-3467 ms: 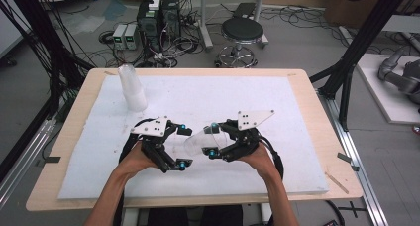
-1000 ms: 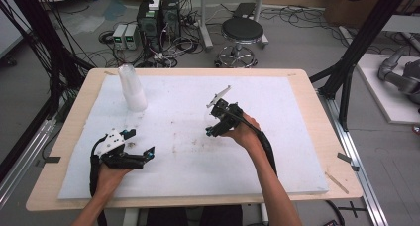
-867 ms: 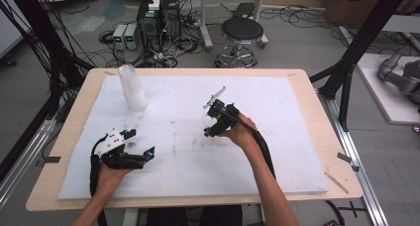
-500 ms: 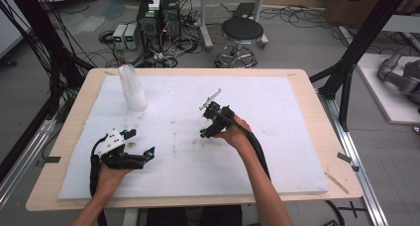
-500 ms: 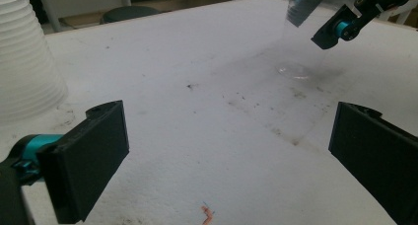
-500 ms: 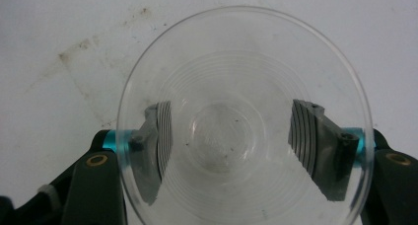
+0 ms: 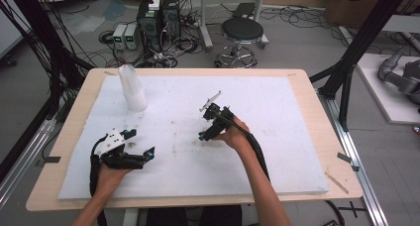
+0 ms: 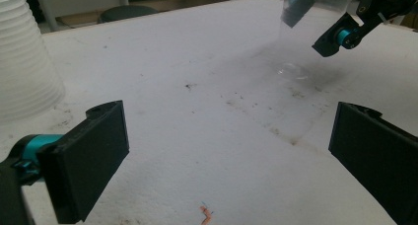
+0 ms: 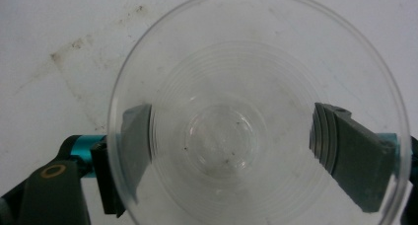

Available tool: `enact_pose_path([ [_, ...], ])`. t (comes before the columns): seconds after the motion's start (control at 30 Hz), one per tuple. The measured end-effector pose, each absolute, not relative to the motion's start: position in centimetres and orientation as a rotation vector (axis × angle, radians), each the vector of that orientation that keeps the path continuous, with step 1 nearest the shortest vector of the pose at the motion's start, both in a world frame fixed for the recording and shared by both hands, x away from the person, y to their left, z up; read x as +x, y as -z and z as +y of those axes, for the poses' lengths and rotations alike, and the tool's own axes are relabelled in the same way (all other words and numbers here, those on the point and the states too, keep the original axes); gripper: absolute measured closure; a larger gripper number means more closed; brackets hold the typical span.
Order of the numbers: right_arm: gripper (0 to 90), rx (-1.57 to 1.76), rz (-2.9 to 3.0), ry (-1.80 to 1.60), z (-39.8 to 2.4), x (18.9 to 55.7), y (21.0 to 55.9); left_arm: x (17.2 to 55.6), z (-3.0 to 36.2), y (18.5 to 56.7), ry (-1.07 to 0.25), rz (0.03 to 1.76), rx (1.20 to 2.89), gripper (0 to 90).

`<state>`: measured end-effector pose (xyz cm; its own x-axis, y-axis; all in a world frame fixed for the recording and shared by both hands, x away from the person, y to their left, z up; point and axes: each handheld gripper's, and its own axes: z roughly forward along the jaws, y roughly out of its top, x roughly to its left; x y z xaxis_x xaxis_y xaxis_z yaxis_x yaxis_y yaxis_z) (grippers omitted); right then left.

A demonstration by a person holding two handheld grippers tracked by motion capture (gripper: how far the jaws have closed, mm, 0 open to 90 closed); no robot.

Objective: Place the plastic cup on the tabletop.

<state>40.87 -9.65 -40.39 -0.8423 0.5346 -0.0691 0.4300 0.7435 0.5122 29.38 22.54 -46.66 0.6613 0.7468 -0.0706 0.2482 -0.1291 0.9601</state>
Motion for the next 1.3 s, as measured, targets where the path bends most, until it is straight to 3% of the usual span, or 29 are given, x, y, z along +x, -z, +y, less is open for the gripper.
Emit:
enact_pose_path([
  [0.4,14.2,0.797,2.659,-0.843,-12.0,39.4,40.6,29.4,22.5,46.7,-0.513,0.806,1.693,1.7],
  [0.93,14.3,0.874,2.334,-1.287,-21.9,32.2,41.8,29.4,22.6,46.7,-0.513,0.815,1.691,1.7],
  [1.3,14.4,0.93,2.162,-1.363,-26.4,30.0,42.7,29.1,22.5,46.7,-0.544,0.81,1.685,1.8],
])
